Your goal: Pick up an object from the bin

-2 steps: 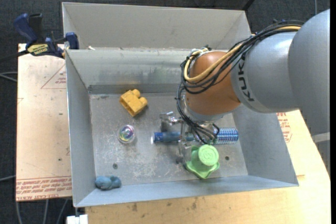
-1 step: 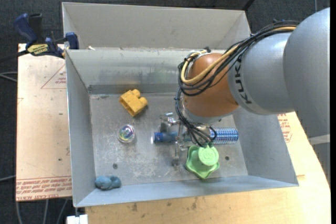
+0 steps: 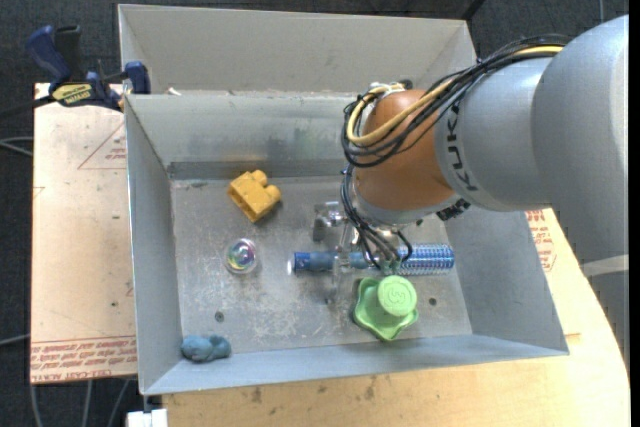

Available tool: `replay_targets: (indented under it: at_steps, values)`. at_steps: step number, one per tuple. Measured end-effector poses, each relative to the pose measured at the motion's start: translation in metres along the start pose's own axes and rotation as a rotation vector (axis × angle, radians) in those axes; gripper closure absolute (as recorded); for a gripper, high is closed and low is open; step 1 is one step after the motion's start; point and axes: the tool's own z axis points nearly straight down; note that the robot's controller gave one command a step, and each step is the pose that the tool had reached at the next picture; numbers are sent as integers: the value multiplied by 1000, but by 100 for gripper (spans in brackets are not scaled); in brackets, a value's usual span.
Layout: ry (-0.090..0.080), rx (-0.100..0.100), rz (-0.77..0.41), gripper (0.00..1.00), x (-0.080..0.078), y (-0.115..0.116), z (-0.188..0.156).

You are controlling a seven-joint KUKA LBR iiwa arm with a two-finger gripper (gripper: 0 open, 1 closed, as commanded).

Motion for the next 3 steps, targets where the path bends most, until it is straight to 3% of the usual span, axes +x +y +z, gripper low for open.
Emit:
replay_targets:
  at_steps: [1,2,3]
  values:
    - [1,0,8,0,2,4,0]
    - [2,0,154,0,13,4,0]
    - [3,1,391,0,27,0,1]
